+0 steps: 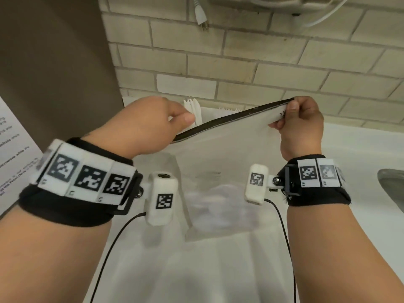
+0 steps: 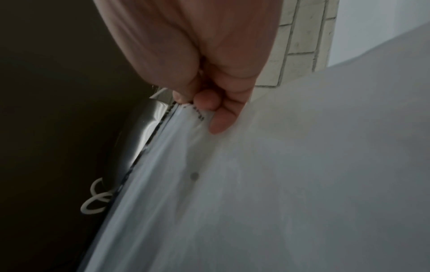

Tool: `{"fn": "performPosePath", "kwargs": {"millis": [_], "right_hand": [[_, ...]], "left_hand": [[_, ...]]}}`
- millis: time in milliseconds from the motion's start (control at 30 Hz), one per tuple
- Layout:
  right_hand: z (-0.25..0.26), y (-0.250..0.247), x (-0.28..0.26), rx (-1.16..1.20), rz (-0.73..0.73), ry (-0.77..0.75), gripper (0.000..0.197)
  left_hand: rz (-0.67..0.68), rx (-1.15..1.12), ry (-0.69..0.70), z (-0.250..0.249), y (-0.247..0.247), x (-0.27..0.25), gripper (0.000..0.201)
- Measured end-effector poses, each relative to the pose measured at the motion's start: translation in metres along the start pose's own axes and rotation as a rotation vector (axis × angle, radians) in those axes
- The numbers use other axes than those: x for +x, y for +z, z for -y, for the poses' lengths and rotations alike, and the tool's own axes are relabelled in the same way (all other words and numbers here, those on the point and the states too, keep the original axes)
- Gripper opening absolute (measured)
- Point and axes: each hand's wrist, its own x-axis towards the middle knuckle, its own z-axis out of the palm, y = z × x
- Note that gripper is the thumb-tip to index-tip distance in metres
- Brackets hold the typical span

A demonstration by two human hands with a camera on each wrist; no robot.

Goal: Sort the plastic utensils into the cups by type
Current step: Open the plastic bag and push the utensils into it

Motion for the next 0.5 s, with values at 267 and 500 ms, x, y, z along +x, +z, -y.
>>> {"fn": "performPosePath", "kwargs": {"millis": [267,500], "right_hand": [[0.008,0.025,-0.017,0.004,0.047,-0.003,0.004],[0.019,0.046,-0.059,-0.198,0.384,0.336,0.042]], "left_hand": [[-0.047,-0.095,0.038,-0.023,0.037,0.029,0.014],[-0.157,-0.620,-0.149,-0.028,0.059,0.031,0.040]]}}
